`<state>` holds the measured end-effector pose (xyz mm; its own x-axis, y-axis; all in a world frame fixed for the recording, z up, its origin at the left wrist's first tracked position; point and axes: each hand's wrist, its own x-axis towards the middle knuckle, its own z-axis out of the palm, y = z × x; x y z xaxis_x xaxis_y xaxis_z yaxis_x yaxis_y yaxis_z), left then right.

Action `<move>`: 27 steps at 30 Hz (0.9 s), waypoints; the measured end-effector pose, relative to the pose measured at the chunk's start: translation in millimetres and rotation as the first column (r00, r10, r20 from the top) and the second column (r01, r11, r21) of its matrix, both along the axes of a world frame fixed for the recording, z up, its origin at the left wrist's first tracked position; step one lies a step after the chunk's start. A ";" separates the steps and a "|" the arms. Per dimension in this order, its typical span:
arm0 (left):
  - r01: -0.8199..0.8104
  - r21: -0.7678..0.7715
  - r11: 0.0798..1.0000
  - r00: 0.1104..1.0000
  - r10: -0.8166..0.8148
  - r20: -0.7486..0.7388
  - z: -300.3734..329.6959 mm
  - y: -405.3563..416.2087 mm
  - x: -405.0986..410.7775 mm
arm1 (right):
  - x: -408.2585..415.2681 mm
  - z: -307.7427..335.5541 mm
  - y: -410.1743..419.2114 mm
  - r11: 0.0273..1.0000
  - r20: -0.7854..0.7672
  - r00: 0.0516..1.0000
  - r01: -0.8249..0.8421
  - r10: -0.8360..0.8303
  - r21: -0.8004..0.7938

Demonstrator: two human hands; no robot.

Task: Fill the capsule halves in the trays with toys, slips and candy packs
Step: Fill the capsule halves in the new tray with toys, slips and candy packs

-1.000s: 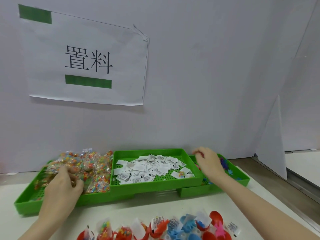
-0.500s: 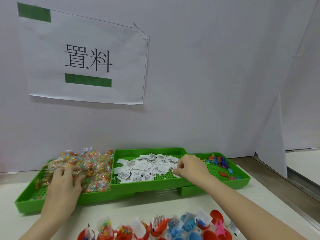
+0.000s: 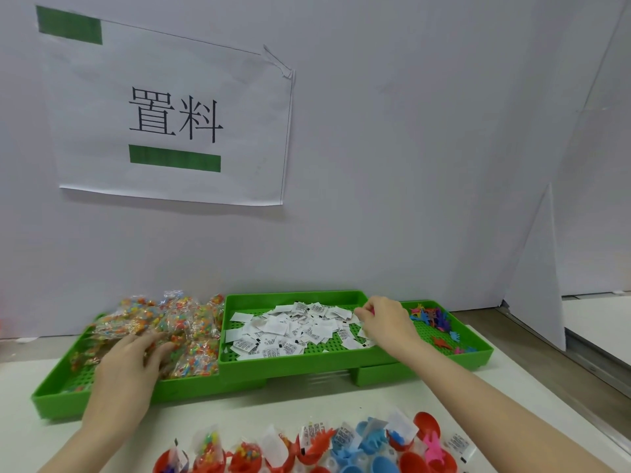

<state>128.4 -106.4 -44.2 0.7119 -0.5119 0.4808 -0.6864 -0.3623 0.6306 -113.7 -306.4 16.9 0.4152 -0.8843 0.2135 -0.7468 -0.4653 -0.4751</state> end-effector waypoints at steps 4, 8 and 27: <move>-0.019 0.006 1.000 1.000 0.019 -0.009 0.0 -0.7 1.1 | -2.0 3.8 -3.3 0.997 0.104 0.995 -0.007 -0.002 0.082; -0.017 0.003 1.000 1.000 0.017 -0.016 0.0 -0.1 2.1 | -2.2 6.9 -2.3 0.988 0.223 0.974 -0.074 0.042 0.138; -0.041 0.022 0.999 0.999 0.041 0.001 -0.8 -3.3 4.9 | 10.7 5.3 1.3 0.999 -0.373 0.927 -0.043 0.042 0.004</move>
